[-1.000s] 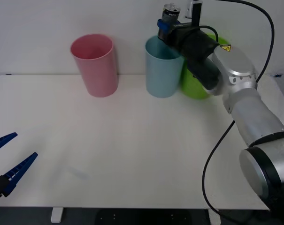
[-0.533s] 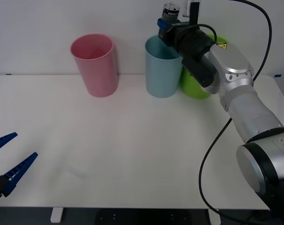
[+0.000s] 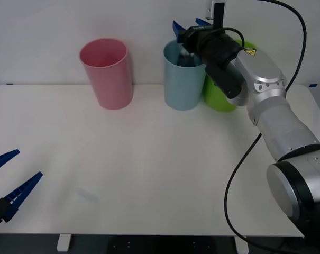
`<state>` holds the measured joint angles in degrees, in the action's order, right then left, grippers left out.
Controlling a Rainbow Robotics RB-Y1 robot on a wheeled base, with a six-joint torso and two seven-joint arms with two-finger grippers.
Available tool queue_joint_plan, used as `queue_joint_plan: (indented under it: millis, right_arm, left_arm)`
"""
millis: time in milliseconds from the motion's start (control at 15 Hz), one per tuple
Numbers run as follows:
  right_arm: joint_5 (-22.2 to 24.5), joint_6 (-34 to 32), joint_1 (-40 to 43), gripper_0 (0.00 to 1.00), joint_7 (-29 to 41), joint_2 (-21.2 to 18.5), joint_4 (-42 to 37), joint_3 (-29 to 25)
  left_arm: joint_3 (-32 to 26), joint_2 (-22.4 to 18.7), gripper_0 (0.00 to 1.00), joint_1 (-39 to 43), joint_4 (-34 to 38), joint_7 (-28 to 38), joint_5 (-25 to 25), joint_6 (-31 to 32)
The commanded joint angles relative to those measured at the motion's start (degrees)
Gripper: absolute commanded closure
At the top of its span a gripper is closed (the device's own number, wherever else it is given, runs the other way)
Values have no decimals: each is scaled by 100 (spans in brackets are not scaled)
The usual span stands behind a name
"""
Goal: Grasp the object on the table and drop it into the matching bin: aluminum can to the light blue bin, PET bottle to the pink bin.
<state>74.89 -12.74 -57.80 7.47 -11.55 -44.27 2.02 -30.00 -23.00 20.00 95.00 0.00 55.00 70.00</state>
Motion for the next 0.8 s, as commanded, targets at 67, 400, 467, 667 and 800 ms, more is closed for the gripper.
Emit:
queue_joint_plan:
  millis: [67, 400, 467, 667, 800]
  right_arm:
    - [-27, -9, 5, 0, -26, -5, -3, 0]
    - [-97, -71, 14, 0, -96, -58, -12, 0]
    - [-124, -115, 23, 0, -114, -84, -12, 0]
    - [-212, -247, 243, 0, -132, -190, -311, 0]
    - [-220, -282, 753, 0, -79, -295, -996, 53]
  left_arm:
    - [0, 0, 0, 0, 0, 0, 0, 0]
    - [0, 0, 0, 0, 0, 0, 0, 0]
    - [0, 0, 0, 0, 0, 0, 0, 0]
    - [0, 0, 0, 0, 0, 0, 0, 0]
    - [0, 0, 0, 0, 0, 0, 0, 0]
